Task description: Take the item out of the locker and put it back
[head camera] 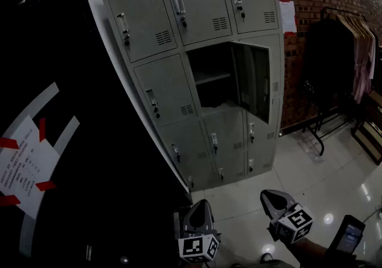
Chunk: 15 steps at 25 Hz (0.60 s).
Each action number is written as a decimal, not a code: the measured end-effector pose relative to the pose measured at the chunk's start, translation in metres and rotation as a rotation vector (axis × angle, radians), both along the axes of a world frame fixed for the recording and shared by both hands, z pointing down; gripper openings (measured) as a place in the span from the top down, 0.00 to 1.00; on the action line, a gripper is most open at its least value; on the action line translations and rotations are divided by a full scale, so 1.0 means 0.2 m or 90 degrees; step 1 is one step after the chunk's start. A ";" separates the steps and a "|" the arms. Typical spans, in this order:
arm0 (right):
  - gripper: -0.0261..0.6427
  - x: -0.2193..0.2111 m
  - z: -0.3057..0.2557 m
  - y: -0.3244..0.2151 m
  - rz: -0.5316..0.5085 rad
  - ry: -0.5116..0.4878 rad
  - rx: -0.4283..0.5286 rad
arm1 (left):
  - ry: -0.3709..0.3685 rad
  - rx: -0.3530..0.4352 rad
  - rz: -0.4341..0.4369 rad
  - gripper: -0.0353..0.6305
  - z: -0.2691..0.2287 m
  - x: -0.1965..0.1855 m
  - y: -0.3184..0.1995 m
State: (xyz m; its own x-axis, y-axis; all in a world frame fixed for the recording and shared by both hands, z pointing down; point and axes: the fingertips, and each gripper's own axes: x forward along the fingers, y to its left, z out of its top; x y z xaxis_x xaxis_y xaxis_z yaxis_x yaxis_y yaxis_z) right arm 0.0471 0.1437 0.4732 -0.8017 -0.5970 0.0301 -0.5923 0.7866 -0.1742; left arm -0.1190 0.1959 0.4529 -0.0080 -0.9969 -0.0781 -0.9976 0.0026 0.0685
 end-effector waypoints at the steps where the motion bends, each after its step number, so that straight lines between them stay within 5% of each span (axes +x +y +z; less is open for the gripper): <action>1: 0.96 -0.01 0.00 0.00 0.001 0.000 0.000 | 0.000 0.001 0.001 0.95 0.00 -0.01 0.00; 15: 0.96 -0.11 0.00 -0.06 0.016 -0.004 0.002 | 0.003 0.006 0.014 0.95 0.00 -0.10 -0.06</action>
